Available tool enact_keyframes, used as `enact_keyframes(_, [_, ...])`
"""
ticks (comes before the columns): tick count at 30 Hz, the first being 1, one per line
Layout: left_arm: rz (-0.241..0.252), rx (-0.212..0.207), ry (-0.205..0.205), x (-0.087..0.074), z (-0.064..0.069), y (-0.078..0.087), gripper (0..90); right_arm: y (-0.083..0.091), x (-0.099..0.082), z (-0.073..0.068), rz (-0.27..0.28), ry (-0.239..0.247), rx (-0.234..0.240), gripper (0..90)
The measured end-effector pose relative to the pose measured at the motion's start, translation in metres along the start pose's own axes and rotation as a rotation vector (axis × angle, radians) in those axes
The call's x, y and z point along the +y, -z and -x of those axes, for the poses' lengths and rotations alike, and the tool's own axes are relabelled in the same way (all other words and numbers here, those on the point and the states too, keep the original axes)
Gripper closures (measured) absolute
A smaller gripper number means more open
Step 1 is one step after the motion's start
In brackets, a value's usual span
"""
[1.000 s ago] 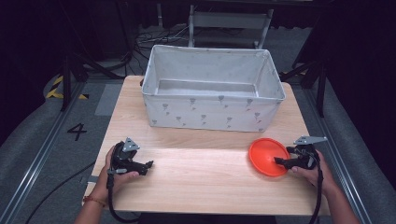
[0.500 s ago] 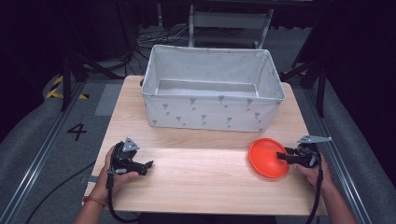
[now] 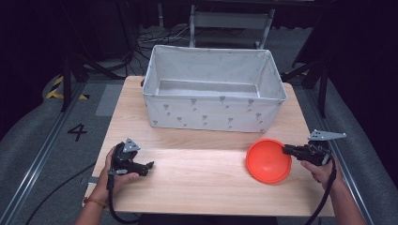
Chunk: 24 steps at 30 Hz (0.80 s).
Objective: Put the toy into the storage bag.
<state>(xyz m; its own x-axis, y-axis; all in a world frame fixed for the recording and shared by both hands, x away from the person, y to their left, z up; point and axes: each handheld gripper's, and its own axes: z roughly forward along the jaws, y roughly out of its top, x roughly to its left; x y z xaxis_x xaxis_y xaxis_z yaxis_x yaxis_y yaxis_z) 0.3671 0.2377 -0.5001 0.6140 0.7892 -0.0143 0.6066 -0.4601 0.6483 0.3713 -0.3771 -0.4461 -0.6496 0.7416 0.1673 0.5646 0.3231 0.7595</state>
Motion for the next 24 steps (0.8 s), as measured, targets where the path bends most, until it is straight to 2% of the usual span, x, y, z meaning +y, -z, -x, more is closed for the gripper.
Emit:
enact_keyframes(4, [0.000,0.000,0.001,0.000,0.000,0.000,1.2,0.006,0.006,-0.011,-0.006,0.059,-0.021,82.7])
enact_keyframes(10, [-0.002,0.001,0.008,0.000,0.001,0.000,1.1,0.020,0.022,-0.040,-0.008,0.189,-0.038,82.7])
enact_keyframes(16, [-0.002,0.001,0.008,0.000,0.001,0.000,1.1,0.029,0.038,-0.056,-0.034,0.259,-0.057,82.6])
enact_keyframes(24, [-0.002,0.001,0.008,0.000,0.000,0.000,1.1,0.045,0.064,-0.065,-0.047,0.306,-0.104,82.5])
